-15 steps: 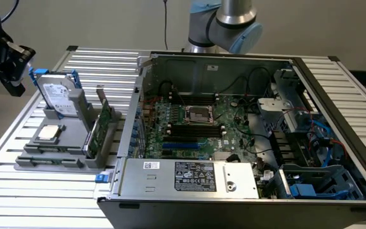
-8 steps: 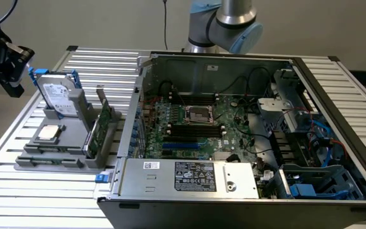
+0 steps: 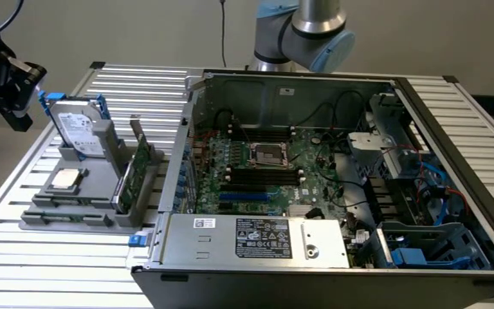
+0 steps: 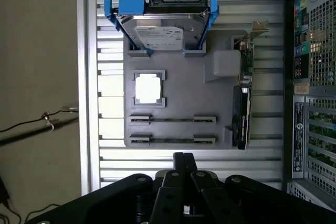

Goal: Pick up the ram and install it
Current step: 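Pick up the ram and move it above insertion slot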

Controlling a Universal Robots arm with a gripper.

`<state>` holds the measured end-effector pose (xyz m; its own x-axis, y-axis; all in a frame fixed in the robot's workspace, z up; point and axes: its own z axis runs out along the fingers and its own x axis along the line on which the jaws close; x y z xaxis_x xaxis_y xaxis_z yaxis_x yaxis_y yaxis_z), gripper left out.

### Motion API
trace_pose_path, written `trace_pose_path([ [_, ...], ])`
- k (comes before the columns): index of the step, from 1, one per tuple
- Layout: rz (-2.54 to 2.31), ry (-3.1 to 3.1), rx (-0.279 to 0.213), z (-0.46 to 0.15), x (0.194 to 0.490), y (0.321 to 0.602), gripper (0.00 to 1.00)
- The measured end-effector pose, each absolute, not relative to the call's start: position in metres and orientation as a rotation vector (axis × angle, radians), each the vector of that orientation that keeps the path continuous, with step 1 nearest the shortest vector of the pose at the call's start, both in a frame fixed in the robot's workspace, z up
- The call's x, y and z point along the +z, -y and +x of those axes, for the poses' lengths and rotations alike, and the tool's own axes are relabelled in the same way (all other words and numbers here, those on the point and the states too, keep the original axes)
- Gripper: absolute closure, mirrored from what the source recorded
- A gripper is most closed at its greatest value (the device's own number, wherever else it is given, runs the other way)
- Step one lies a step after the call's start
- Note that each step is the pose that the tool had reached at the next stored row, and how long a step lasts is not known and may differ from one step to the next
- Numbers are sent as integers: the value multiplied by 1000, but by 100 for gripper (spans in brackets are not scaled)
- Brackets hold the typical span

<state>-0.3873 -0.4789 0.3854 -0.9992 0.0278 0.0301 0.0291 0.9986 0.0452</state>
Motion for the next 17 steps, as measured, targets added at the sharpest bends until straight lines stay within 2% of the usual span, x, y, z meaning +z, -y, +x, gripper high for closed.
trace_pose_path([
  [6, -34, 3116, -72, -390, 385, 479, 89],
  [17, 276, 3101, -68, -390, 384, 479, 89],
])
